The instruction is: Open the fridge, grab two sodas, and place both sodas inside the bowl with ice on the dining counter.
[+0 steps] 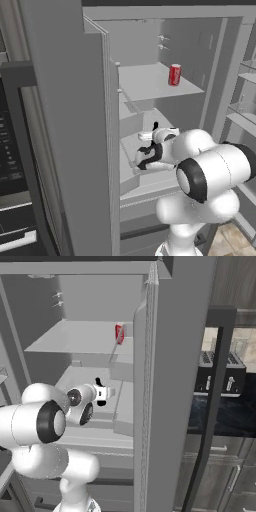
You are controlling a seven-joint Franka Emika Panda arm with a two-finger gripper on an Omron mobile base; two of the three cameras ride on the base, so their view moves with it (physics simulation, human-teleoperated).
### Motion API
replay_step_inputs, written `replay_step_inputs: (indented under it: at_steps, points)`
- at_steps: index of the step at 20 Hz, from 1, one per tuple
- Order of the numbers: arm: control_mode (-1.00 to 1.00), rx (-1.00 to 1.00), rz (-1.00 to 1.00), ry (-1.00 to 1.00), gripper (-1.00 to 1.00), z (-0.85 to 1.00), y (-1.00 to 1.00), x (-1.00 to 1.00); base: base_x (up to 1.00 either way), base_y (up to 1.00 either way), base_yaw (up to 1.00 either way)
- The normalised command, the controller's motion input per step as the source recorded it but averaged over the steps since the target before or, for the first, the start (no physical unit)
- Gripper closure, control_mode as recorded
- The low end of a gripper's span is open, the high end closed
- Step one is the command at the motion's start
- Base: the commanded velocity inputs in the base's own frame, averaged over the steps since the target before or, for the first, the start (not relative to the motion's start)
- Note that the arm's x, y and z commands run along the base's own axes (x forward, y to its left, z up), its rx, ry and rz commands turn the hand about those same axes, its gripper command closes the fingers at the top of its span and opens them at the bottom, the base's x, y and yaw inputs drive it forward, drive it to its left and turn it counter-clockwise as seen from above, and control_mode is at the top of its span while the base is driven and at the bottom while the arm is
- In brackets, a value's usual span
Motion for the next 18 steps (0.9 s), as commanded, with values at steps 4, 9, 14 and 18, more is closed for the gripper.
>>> replay_step_inputs:
  at_steps: [4,9,14,18]
  points:
    - [-1.0,0.0,-0.04,0.19,1.0,0.68,0.08,-0.54,0.0,0.0,0.0]
    - [-1.0,0.02,-0.08,0.33,1.0,0.78,0.02,-0.31,0.0,0.0,0.0]
    - [-1.0,0.02,-0.09,0.3,1.0,0.48,0.01,-0.4,0.0,0.0,0.0]
    - [-1.0,0.0,-0.08,0.18,1.0,0.23,0.0,-0.7,0.0,0.0,0.0]
